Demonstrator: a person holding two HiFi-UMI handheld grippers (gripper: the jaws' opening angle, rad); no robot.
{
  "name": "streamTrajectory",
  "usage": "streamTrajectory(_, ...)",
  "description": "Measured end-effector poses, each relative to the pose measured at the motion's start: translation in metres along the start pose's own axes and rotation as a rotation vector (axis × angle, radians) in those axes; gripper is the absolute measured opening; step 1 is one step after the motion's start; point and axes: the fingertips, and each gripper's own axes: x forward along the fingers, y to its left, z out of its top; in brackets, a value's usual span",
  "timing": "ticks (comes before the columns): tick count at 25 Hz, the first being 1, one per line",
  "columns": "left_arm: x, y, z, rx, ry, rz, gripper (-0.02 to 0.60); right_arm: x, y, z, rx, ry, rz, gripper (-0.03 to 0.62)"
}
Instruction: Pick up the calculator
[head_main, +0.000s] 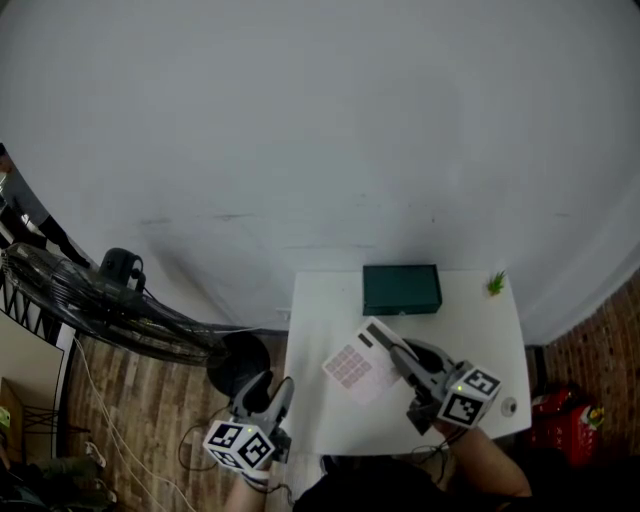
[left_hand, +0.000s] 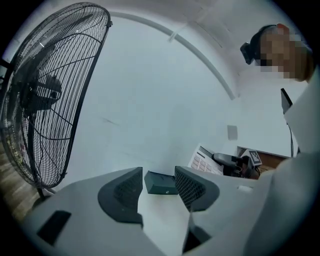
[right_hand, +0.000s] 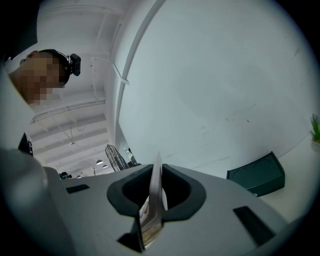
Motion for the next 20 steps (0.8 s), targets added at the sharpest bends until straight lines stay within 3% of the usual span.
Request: streamTrajectory(20,0.0029,0.0018,-0.0037,-0.012,-0.004,0.024,0.195,-0.0006,-0.0075,-0.005,0.006,0.004,0.014,0.055)
